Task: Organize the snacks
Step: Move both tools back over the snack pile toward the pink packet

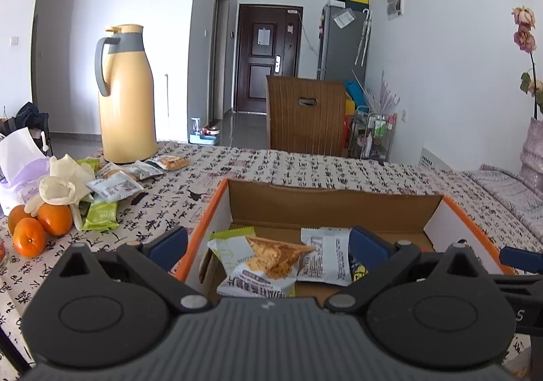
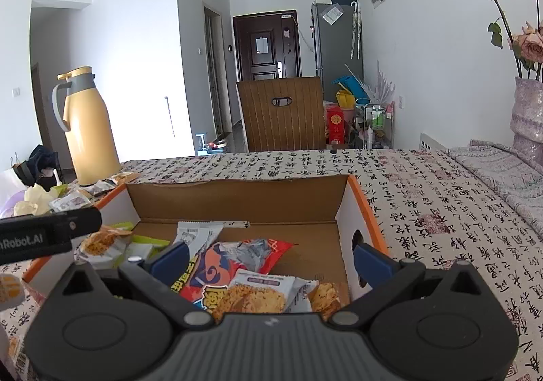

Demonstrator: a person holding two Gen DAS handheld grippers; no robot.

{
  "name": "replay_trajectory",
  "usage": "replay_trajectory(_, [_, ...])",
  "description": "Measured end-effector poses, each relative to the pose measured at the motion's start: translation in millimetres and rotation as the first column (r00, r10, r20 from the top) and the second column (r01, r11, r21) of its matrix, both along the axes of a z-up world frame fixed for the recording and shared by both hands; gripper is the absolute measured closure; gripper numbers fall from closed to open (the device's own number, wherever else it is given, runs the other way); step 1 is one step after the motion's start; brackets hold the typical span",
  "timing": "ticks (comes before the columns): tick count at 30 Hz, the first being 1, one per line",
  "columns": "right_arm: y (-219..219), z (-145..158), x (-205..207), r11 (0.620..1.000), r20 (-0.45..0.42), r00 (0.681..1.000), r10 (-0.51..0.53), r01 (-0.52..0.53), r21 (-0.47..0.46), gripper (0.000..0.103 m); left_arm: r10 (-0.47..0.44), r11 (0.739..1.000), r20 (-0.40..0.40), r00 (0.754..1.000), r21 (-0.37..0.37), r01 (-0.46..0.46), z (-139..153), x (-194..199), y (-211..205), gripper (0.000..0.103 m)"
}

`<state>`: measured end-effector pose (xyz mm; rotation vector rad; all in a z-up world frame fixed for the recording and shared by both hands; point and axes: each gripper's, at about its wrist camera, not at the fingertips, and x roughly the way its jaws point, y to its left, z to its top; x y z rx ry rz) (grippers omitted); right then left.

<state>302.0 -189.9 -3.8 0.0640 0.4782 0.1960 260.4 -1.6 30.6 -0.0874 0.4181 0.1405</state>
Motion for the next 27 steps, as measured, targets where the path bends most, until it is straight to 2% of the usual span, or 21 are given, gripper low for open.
replay_trajectory(12, [-1, 20, -39, 1.0, 0.025, 1.0, 0.01, -0.009, -0.024, 0.0, -0.023, 1.0, 0.027, 0.999, -0.012, 0.023, 23, -38, 1, 0.0])
replay_trajectory(21, [-8, 18, -79, 0.999, 0.01, 1.0, 0.015, -0.014, -0.049, 0.0, -0.024, 1.0, 0.009, 1.0, -0.017, 0.024, 19, -74, 9, 0.0])
replay_trajectory(27, [-18, 7, -98, 0.998, -0.033, 0.999, 0.004, -0.006, -0.068, 0.0, -0.028, 1.0, -0.028, 0.999, -0.008, 0.027, 9, -94, 15, 0.0])
